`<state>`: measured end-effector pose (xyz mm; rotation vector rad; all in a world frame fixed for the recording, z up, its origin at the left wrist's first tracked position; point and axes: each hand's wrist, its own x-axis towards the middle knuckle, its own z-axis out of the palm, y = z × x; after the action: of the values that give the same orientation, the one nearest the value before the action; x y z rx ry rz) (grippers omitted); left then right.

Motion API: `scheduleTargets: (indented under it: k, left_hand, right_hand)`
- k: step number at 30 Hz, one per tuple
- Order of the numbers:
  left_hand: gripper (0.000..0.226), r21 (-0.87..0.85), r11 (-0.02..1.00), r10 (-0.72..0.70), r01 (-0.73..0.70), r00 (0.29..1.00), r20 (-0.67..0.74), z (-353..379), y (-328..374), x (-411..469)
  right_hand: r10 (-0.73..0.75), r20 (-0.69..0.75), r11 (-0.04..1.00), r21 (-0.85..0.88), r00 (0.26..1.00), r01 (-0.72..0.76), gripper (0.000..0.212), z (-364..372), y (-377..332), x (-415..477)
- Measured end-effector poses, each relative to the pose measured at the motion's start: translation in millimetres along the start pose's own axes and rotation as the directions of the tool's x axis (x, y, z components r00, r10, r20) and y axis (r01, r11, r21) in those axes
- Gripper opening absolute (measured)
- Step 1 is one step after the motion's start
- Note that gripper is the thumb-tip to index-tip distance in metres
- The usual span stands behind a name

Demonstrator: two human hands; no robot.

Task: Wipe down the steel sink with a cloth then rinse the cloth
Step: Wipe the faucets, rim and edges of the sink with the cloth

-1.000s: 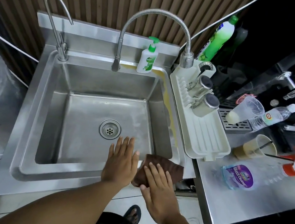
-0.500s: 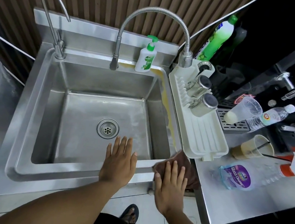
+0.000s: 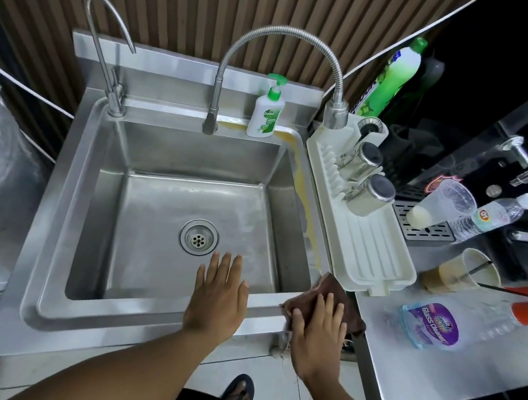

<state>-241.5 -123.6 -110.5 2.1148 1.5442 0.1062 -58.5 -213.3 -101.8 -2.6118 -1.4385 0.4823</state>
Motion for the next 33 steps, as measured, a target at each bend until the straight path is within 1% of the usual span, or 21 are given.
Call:
scheduleTargets:
  k: [2,3,5,7,10,12,13,15,16,21,23,25,27,31,33]
  left_hand:
    - [0.087,-0.002,1.0,-0.015,0.015,1.0,0.007,-1,-2,-1]
    - [0.088,0.003,1.0,-0.027,0.027,1.0,0.012,-2,-3,-1]
    - [0.091,0.023,0.998,-0.055,0.055,0.998,0.03,-5,-7,-1]
    - [0.092,0.064,0.996,-0.057,0.054,0.997,0.045,-8,-16,-1]
    - [0.095,0.102,0.993,-0.065,0.057,0.996,0.068,-11,-31,0]
    - [0.091,0.102,0.993,-0.071,0.062,0.994,0.088,-13,-34,1]
    - [0.084,0.098,0.993,-0.083,0.072,0.991,0.107,-13,-34,3]
    - [0.067,0.081,0.993,-0.101,0.091,0.985,0.142,-13,-33,7]
    - [0.063,0.069,0.993,-0.105,0.095,0.983,0.152,-13,-32,10]
    - [0.063,0.072,0.992,-0.117,0.105,0.975,0.189,-9,-27,20]
    - [0.065,0.11,0.991,-0.1,0.08,0.977,0.188,-7,-24,20]
    - [0.066,0.135,0.988,-0.094,0.07,0.98,0.175,-6,-17,24]
    - [0.067,0.141,0.987,-0.097,0.072,0.979,0.178,-3,-8,31]
    - [0.07,0.111,0.982,-0.167,0.151,0.974,0.153,3,15,49]
    - [0.07,0.099,0.978,-0.196,0.182,0.969,0.152,5,25,56]
  right_hand:
    - [0.035,0.002,0.999,-0.024,0.999,-0.035,0.096,4,-13,-1]
    - [0.026,0.0,0.999,-0.03,1.0,-0.026,0.096,7,-19,-4]
    - [-0.037,-0.014,0.999,-0.035,0.999,0.037,0.09,15,-29,-16]
    - [-0.112,-0.038,0.993,-0.036,0.993,0.111,0.079,25,-36,-27]
    - [-0.216,-0.014,0.976,-0.046,0.976,0.215,0.063,35,-48,-38]
    - [-0.292,0.006,0.955,-0.052,0.956,0.292,0.059,39,-57,-42]
    - [-0.321,0.01,0.946,-0.051,0.947,0.321,0.059,40,-59,-43]
    - [-0.344,0.018,0.937,-0.051,0.939,0.345,0.06,38,-58,-44]
    - [-0.335,0.021,0.941,-0.054,0.942,0.335,0.061,36,-57,-44]
    - [-0.126,0.062,0.987,-0.087,0.99,0.131,0.077,15,-50,-34]
    - [-0.098,0.088,0.989,-0.106,0.991,0.107,0.083,7,-41,-23]
    - [-0.132,0.11,0.983,-0.116,0.985,0.144,0.084,-1,-24,-6]
    - [-0.197,0.154,0.963,-0.154,0.968,0.221,0.084,-9,-8,11]
    - [-0.302,0.233,0.911,-0.216,0.925,0.352,0.084,-19,3,41]
    - [-0.324,0.244,0.902,-0.211,0.914,0.376,0.083,-19,4,52]
